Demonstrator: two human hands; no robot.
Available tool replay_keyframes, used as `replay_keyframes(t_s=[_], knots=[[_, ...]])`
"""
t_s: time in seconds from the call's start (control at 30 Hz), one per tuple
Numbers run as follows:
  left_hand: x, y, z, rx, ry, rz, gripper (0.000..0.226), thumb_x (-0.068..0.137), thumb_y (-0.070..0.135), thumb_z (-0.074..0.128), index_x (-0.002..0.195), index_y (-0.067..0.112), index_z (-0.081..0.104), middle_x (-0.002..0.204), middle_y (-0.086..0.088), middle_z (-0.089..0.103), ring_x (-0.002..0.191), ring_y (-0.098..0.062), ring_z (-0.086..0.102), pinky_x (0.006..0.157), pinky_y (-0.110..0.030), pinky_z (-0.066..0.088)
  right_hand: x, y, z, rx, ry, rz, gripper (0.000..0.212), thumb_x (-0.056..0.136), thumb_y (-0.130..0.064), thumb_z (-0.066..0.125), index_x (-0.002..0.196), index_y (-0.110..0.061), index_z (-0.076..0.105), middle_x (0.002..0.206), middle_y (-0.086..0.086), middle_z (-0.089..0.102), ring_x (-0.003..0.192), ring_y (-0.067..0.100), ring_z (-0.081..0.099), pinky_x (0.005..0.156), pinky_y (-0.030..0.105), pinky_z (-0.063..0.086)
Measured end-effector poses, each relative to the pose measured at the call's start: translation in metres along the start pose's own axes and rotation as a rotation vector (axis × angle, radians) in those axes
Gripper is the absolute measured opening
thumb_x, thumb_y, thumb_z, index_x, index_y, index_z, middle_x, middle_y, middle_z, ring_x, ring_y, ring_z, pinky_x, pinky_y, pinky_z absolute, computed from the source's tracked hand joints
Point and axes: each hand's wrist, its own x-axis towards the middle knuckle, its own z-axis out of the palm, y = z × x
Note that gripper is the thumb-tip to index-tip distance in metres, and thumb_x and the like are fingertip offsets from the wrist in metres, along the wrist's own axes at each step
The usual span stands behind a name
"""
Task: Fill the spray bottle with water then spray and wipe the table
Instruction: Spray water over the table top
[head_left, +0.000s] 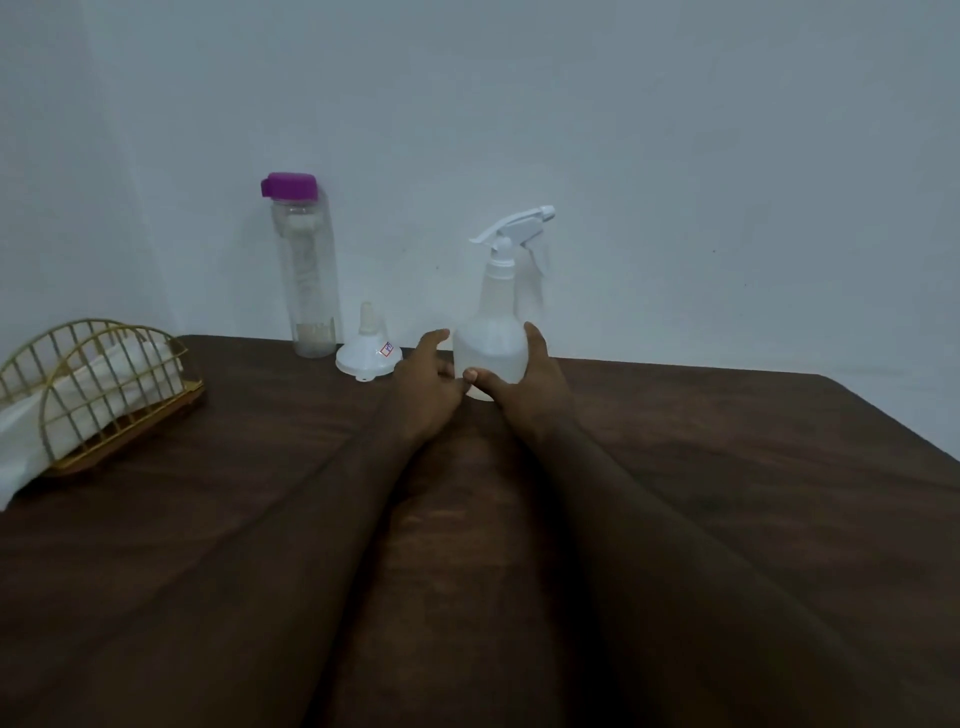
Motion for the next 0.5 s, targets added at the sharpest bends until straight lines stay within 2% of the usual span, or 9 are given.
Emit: replay_keyframes(t_s=[0.1, 0.3, 0.5], knots=[[0.004, -0.008, 0.002, 0.029, -0.037, 0.012, 0.060, 0.086, 0.006, 0.057, 0.142, 0.018, 0.038, 0.109, -0.003, 0.067, 0.102, -0.020, 0.065, 0.095, -0.036, 0.049, 0.003, -0.003, 0.001, -0.052, 0.006, 0.009, 0.100, 0.073, -0.061, 0.073, 0.152, -0.025, 0.024, 0.141, 0.004, 0.053, 0.129, 0.031, 0.048, 0.108, 0.048, 0.040], [0.012, -0.012, 0.002, 0.123, -0.166, -0.009, 0.081, 0.083, 0.004, 0.051, 0.154, 0.022, 0.017, 0.131, -0.003, 0.058, 0.115, -0.021, 0.059, 0.107, -0.039, 0.041, 0.017, 0.002, 0.004, -0.100, -0.004, 0.059, 0.094, 0.085, -0.052, 0.069, 0.156, -0.027, 0.014, 0.144, 0.007, 0.050, 0.137, 0.033, 0.034, 0.111, 0.040, 0.033], [0.015, -0.012, 0.001, 0.154, -0.195, -0.005, 0.076, 0.090, 0.003, 0.048, 0.154, 0.024, 0.013, 0.118, -0.009, 0.063, 0.114, -0.024, 0.058, 0.107, -0.037, 0.038, 0.026, 0.001, 0.009, -0.131, 0.006, 0.063, 0.096, 0.083, -0.056, 0.069, 0.156, -0.029, 0.012, 0.145, 0.009, 0.049, 0.135, 0.035, 0.037, 0.107, 0.040, 0.034]])
